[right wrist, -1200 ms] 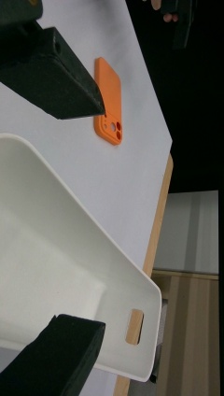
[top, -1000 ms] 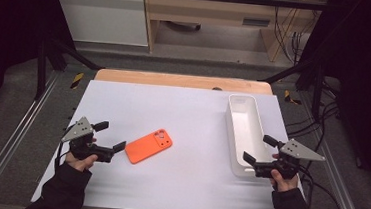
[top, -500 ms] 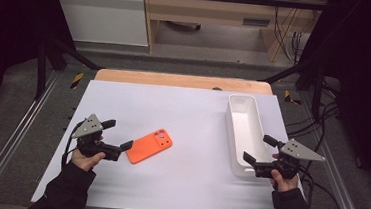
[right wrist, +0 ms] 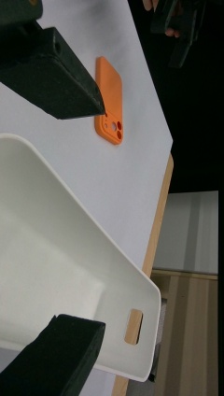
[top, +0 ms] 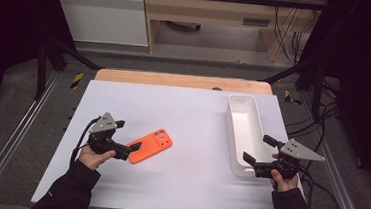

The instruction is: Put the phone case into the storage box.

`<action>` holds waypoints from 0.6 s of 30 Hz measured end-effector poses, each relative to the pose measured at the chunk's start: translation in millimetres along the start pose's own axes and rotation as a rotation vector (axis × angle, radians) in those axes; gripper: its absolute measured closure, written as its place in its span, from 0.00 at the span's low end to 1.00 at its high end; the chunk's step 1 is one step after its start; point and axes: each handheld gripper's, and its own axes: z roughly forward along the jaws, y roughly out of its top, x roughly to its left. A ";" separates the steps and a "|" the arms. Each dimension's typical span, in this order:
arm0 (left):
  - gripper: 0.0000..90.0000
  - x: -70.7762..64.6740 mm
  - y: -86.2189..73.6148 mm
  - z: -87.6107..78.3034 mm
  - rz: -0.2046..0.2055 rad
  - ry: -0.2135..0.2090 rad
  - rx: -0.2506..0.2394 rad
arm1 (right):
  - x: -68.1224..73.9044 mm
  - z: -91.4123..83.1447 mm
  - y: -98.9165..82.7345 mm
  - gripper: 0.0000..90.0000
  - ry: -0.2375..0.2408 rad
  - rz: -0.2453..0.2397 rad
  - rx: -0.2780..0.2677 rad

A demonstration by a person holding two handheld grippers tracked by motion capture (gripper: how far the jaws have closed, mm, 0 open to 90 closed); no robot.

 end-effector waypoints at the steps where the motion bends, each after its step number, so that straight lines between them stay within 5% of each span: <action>1: 0.00 0.3 0.9 3.4 -0.003 -0.002 0.016 | 0.0 -0.1 0.1 0.01 0.000 0.002 0.000; 10: 0.00 -1.0 4.5 21.9 0.020 -0.020 0.097 | 0.0 -0.3 0.1 0.01 -0.001 0.000 -0.001; 18: 0.00 -0.3 13.4 32.9 0.023 -0.040 0.118 | 0.2 -0.1 -0.1 0.01 -0.002 0.000 -0.001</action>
